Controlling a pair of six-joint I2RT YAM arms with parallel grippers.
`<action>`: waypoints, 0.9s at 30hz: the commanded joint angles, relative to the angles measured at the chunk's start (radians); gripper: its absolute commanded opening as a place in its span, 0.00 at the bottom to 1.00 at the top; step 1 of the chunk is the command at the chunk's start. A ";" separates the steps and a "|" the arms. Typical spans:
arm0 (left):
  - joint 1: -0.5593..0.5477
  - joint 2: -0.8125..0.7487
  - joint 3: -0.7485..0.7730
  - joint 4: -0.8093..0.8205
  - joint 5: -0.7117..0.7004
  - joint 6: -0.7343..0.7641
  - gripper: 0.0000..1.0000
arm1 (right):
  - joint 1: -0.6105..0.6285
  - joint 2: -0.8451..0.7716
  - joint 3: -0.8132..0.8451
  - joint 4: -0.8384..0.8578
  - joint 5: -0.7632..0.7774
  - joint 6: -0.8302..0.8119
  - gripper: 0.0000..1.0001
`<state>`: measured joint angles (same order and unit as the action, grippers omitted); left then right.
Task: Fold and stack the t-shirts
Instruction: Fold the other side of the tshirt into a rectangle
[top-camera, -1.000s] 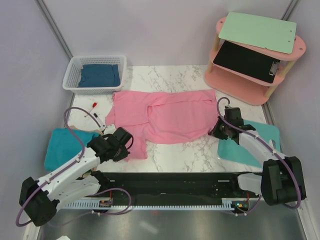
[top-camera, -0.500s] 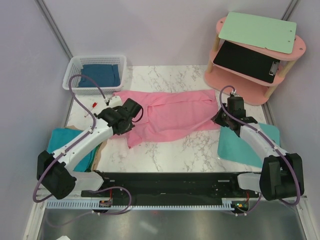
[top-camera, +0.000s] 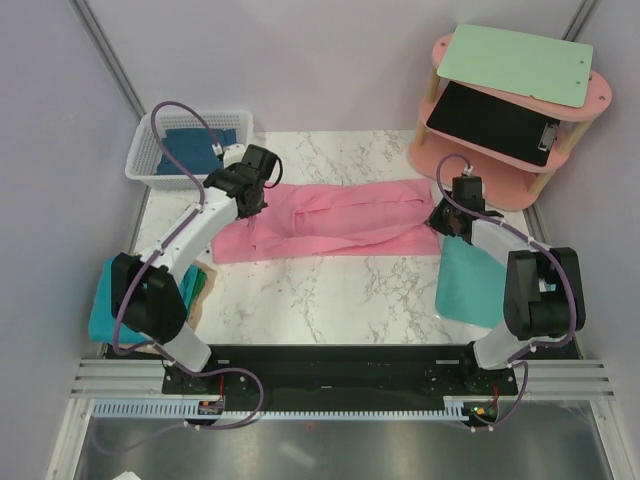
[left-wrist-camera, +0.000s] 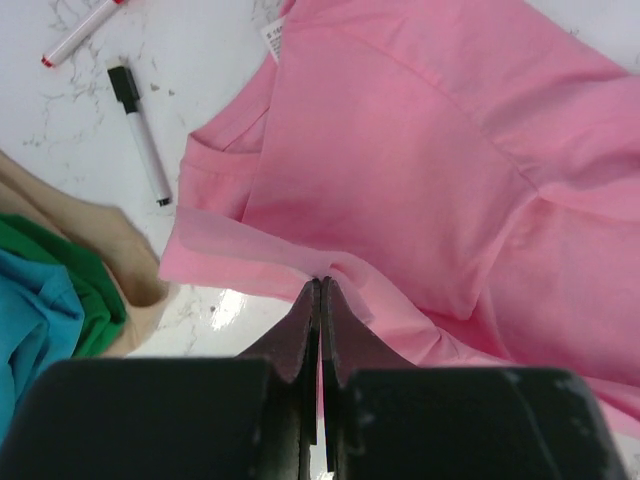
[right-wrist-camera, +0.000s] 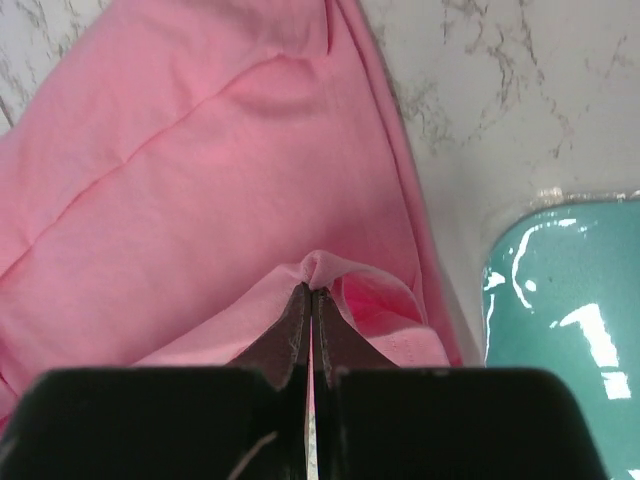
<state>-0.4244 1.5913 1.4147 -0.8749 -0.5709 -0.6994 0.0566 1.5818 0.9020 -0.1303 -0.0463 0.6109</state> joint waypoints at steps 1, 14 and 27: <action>0.024 0.090 0.113 0.059 0.005 0.100 0.02 | -0.037 0.058 0.107 0.075 -0.004 0.023 0.00; 0.099 0.308 0.305 0.074 0.107 0.169 0.02 | -0.052 0.322 0.261 0.141 -0.078 0.033 0.16; 0.145 0.398 0.393 0.051 0.137 0.192 1.00 | -0.034 0.086 0.098 0.293 -0.072 -0.026 0.98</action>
<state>-0.2729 2.0380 1.8267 -0.8307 -0.4313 -0.5262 0.0097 1.7596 1.0210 0.1009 -0.1291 0.6254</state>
